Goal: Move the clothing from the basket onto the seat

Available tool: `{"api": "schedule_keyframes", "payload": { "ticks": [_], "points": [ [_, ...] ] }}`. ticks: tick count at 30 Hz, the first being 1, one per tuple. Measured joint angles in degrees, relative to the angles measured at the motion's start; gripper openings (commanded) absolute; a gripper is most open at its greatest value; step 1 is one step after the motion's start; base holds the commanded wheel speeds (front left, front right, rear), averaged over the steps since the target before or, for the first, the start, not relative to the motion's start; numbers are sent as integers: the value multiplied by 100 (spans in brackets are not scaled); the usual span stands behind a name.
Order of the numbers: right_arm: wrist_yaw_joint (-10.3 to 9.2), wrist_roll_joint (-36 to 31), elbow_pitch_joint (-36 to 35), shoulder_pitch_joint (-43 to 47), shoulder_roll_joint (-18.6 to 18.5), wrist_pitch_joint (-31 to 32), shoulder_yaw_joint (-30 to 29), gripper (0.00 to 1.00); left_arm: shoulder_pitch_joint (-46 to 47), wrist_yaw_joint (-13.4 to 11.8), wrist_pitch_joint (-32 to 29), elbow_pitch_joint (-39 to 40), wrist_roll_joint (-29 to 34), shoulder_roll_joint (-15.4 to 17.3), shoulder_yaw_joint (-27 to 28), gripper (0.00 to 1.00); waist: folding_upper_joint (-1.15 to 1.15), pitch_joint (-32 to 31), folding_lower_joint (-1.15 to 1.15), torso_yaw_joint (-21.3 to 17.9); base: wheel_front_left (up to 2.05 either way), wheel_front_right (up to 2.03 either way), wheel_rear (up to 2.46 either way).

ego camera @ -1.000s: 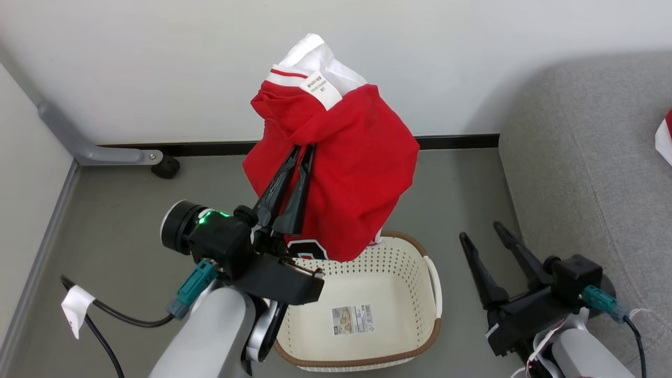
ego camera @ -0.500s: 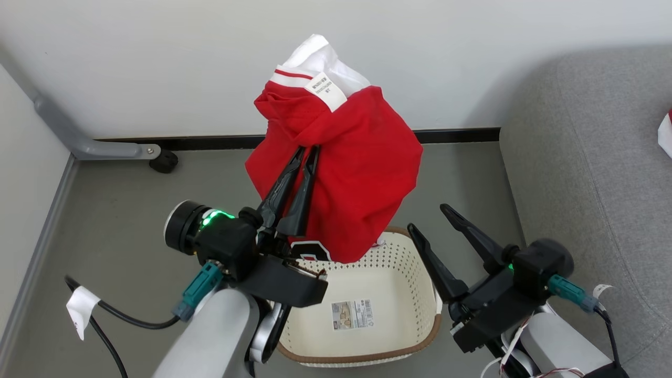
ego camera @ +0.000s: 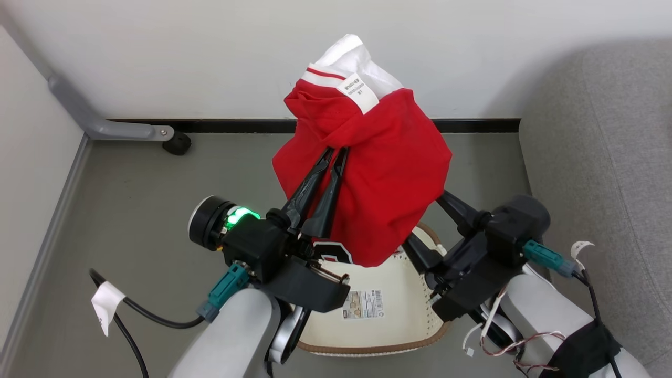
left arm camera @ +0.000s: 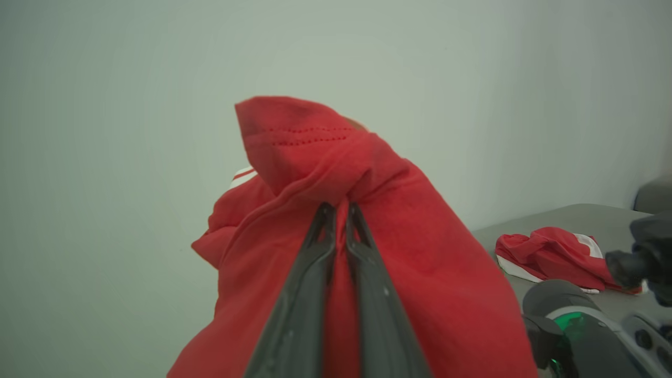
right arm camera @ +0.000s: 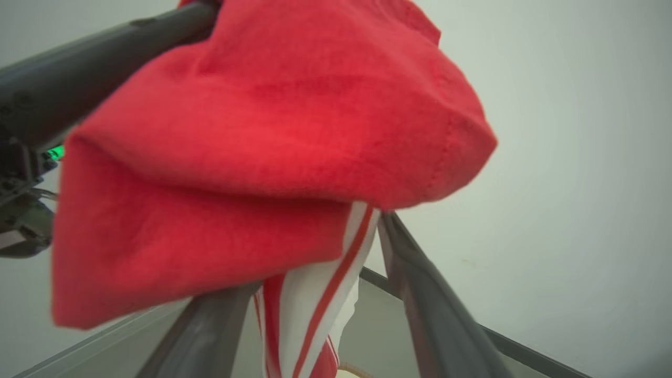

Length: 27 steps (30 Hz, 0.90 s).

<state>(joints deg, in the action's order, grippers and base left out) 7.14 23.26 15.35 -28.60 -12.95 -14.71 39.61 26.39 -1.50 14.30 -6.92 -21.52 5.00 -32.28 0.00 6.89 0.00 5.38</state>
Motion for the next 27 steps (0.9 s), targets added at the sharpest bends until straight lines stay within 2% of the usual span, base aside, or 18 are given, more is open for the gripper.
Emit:
{"api": "schedule_keyframes", "payload": {
  "ticks": [4, 5, 7, 16, 17, 18, 19, 20, 27],
  "points": [
    [0, 46, 104, -203, 45, 0, 116, 100, 17, 1, 1, -33, 0, -24, -12, 0, 0, 37, 0, 62, 0, 0, 0],
    [0, 76, 149, -263, 76, 0, 141, 81, 17, 1, 1, -55, 0, -31, -16, 0, 0, 48, 0, 82, 0, 0, 0],
    [0, 160, 233, -397, 136, 0, 214, 0, 16, 0, 1, -93, -1, -36, -11, 0, 0, 66, 0, 111, 0, 0, 0],
    [0, 398, 346, -494, 191, 0, 222, 0, -8, 0, 1, -304, -19, -73, 13, 0, 0, 88, 0, 126, 0, 0, 0],
    [0, 421, 360, -494, 190, 0, 222, 0, -10, -1, 1, -325, -19, -73, 30, 8, 0, 88, 0, 119, 0, 0, 0],
    [0, 453, 376, -494, 193, 0, 227, 0, -19, -4, 1, -339, -19, -73, 60, 30, 0, 87, 0, 107, 0, 0, 0],
    [0, 493, 389, -494, 197, 0, 240, 0, -32, -11, 1, -352, -19, -71, 92, 60, 0, 86, 0, 90, 0, 0, 0],
    [0, 514, 396, -494, 197, 0, 245, 0, -51, -20, 1, -363, -19, -71, 114, 100, 0, 84, 0, 70, 0, 0, 0],
    [0, 608, 389, -492, 169, 1, 108, 0, -94, -26, 1, -463, -18, -100, 104, 100, 0, 70, -1, -40, 0, 0, 0]
  ]
}}
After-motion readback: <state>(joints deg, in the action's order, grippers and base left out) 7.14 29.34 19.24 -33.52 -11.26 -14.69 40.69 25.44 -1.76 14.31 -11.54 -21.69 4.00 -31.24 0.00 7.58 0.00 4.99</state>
